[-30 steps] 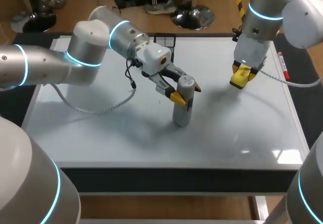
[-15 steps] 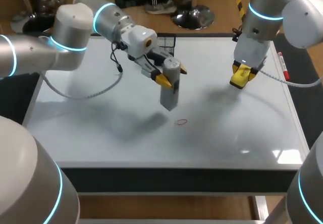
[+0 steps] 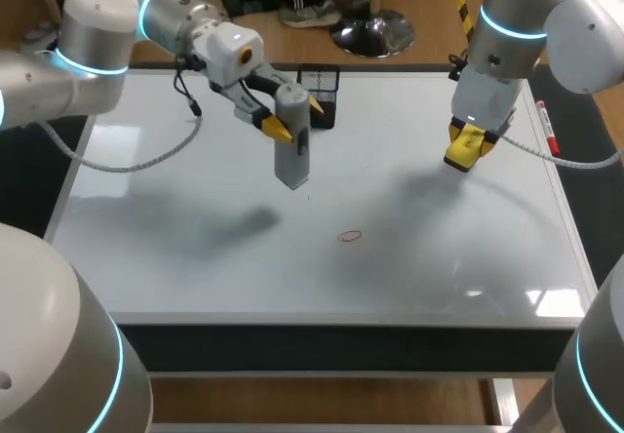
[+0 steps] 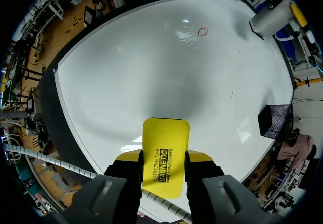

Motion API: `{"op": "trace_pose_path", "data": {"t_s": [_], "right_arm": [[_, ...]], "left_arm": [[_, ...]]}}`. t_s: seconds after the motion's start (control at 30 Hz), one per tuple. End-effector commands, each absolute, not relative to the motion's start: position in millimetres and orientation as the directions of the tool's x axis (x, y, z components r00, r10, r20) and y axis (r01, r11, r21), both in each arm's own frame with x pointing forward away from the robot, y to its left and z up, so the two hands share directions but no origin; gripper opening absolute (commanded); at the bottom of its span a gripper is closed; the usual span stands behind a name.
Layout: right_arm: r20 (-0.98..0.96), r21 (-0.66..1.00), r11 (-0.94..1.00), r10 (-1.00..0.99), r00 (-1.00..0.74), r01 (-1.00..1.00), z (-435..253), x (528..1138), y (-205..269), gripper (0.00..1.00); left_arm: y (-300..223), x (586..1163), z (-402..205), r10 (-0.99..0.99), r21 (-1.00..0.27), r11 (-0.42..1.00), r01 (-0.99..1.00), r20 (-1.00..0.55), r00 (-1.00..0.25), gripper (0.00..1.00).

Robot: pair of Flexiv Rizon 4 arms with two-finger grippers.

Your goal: Pick up the inspection probe, press it on each red-marked spot on the whiteboard one by one, put down the probe, pick up the eraser, and wipe off all the red marks.

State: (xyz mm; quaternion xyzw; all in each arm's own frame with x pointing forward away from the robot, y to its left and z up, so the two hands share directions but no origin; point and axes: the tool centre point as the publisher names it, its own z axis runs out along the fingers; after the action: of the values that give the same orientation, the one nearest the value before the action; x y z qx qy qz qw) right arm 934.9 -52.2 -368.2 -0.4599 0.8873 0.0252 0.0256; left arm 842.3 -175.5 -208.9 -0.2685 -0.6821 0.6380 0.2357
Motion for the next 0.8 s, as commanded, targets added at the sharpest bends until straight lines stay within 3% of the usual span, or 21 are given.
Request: {"op": "trace_pose_path", "data": {"t_s": [0.03,0.8], "right_arm": [[-0.067,0.019,0.575,-0.816,-0.575,-0.818,-368,935,-53,0.00],[-0.067,0.019,0.575,-0.816,-0.575,-0.818,-368,935,-53,0.00]], "left_arm": [[-161,854,-202,0.676,-0.997,0.047,0.068,-0.019,-0.737,0.00],[-92,913,-194,0.618,-0.996,0.056,0.070,-0.021,-0.786,0.00]]}}
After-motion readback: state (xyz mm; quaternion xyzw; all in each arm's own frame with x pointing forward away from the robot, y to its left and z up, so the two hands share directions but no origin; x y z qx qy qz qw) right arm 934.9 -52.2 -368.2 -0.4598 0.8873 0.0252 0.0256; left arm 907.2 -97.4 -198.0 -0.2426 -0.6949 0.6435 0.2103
